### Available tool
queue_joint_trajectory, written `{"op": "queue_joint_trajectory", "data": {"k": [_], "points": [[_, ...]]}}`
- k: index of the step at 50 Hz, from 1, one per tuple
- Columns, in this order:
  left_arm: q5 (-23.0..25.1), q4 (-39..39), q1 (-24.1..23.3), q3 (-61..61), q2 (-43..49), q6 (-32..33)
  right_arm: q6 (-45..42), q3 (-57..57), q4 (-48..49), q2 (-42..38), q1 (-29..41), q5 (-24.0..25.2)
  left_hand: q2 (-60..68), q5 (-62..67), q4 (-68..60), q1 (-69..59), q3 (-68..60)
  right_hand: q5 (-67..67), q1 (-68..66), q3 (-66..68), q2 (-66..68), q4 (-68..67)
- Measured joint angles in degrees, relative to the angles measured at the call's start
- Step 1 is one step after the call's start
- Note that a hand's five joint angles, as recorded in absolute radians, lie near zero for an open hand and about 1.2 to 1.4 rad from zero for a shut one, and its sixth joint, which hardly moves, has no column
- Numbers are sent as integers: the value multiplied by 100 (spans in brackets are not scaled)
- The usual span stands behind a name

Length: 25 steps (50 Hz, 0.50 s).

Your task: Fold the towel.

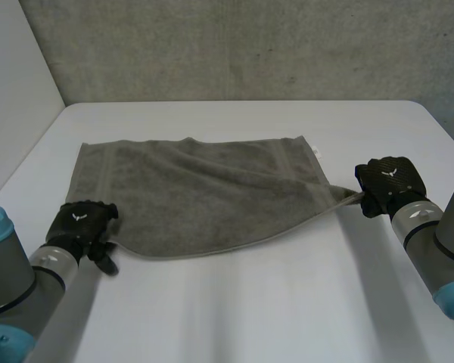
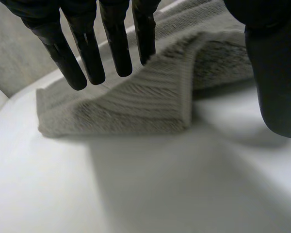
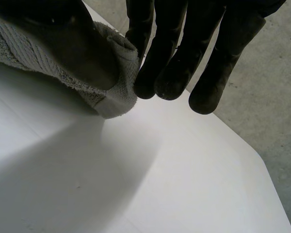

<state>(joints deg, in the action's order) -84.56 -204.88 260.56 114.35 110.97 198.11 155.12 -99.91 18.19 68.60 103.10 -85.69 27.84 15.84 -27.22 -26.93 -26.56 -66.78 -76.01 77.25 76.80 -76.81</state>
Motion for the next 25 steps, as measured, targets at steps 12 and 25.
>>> {"op": "queue_joint_trajectory", "data": {"k": [12,25], "points": [[-69,-828,-5,-441,481,-69,1,-14,0,-37,9,0,878,1090,-955,-975,-1012,0,0,0,0,0],[-347,-1085,70,-784,753,-35,-7,-46,0,-41,9,5,2270,2366,-2312,-2335,-2388,0,0,0,0,0]]}}
